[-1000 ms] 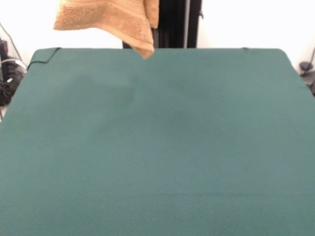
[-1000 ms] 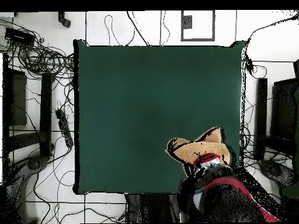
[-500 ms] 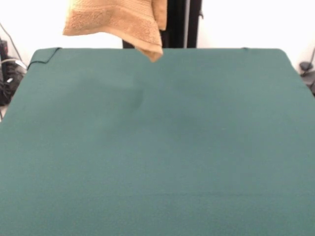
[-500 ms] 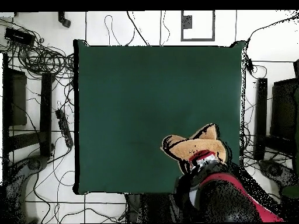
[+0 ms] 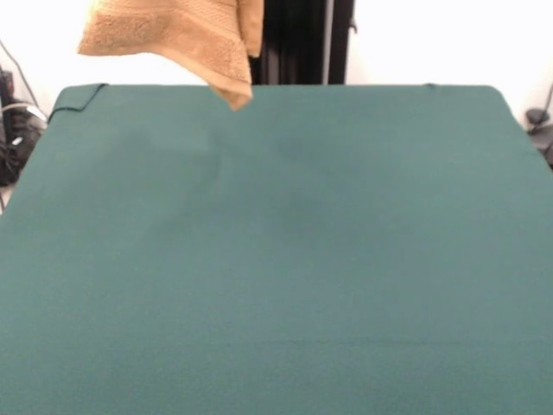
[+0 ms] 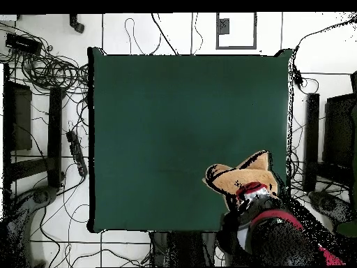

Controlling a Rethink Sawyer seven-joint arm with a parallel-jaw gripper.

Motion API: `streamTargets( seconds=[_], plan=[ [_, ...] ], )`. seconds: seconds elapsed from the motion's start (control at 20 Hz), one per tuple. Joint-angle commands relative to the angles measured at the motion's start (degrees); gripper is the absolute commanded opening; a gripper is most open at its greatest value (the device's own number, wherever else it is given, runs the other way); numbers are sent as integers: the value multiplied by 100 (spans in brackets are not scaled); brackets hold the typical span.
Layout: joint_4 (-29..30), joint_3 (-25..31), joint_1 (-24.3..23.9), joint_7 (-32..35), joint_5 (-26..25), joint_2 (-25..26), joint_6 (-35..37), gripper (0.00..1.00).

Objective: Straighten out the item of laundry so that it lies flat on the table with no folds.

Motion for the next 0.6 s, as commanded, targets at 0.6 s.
streamTargets(
  seconds=[0.6],
  plan=[
    [850, 932, -527, -2062, 13, -18, -61, 0]
  ],
)
